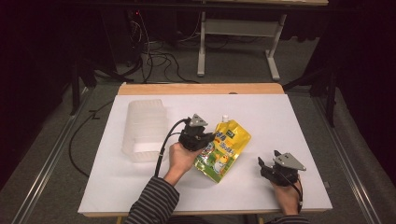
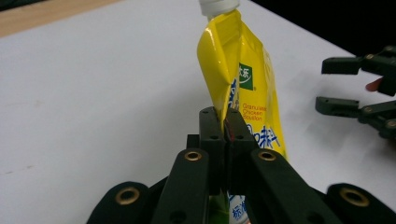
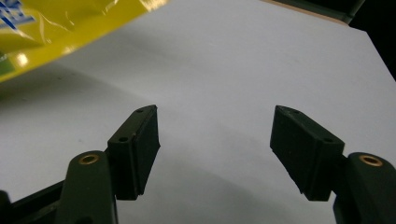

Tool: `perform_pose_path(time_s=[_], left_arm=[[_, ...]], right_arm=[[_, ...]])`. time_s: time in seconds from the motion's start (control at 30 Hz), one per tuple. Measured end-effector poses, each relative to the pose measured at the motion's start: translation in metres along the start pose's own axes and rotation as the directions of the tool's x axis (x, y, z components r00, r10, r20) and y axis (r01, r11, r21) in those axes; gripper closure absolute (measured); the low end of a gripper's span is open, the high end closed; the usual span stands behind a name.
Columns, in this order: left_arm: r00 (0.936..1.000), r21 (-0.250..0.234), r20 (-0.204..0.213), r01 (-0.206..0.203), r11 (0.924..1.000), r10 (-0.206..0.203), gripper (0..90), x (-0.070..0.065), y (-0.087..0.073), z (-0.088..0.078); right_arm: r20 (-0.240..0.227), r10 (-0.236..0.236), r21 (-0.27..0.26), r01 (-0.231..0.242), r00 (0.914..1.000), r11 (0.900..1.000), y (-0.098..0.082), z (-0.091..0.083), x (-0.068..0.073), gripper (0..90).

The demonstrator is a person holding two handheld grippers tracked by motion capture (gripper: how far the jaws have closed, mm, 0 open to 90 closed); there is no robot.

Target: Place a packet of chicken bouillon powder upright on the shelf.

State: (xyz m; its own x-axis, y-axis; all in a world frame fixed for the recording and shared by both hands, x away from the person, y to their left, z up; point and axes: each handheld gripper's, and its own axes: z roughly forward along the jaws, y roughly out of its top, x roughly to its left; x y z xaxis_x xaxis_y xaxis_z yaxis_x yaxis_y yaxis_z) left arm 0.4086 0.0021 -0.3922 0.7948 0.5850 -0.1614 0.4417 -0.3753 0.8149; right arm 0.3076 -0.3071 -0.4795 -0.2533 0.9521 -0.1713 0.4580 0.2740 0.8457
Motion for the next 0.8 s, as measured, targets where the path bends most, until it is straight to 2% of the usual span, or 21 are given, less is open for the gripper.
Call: perform_pose_path(time_s=[0.03,0.07,0.13,0.23,0.3,0.63,0.77,0.8], left_arm=[[1.0,0.0,0.0,0.0,1.0,0.0,88.6,0.0,0.0,0.0],[0.9997,-0.014,0.003,-0.022,0.9997,0.022,88.7,-0.004,0.001,-0.005],[0.9992,-0.009,0.01,-0.039,0.9992,0.039,88.6,-0.007,0.002,-0.008],[0.9991,-0.014,0.012,-0.041,0.999,0.041,88.6,-0.008,0.004,-0.012],[0.9985,-0.036,0.01,-0.053,0.9979,0.053,88.6,-0.008,0.007,-0.02],[0.9996,-0.065,0.007,-0.028,0.9975,0.028,88.6,0.004,0.011,-0.044],[0.9997,-0.099,-0.001,-0.022,0.9949,0.022,88.6,0.007,0.01,-0.056],[0.9999,-0.106,0.002,-0.011,0.9943,0.012,88.6,0.011,0.011,-0.061]], right_arm=[[0.0,0.0,0.0,0.0,1.0,1.0,0.0,0.0,0.0,33.2],[-0.003,-0.002,0.009,0.002,1.0,1.0,0.0,0.0,0.0,33.2],[-0.006,-0.006,0.005,0.006,1.0,1.0,0.0,0.0,0.0,33.3],[-0.003,-0.001,0.011,0.001,1.0,1.0,0.0,0.001,-0.001,33.3],[0.0,0.0,0.012,0.0,1.0,1.0,0.0,0.001,-0.001,33.4],[-0.001,0.008,0.01,-0.008,1.0,1.0,0.0,0.001,-0.002,33.3],[-0.011,0.02,0.009,-0.019,0.9997,1.0,0.0,0.001,-0.002,33.3],[-0.014,0.022,0.008,-0.021,0.9997,1.0,0.0,0.0,-0.002,33.3]])
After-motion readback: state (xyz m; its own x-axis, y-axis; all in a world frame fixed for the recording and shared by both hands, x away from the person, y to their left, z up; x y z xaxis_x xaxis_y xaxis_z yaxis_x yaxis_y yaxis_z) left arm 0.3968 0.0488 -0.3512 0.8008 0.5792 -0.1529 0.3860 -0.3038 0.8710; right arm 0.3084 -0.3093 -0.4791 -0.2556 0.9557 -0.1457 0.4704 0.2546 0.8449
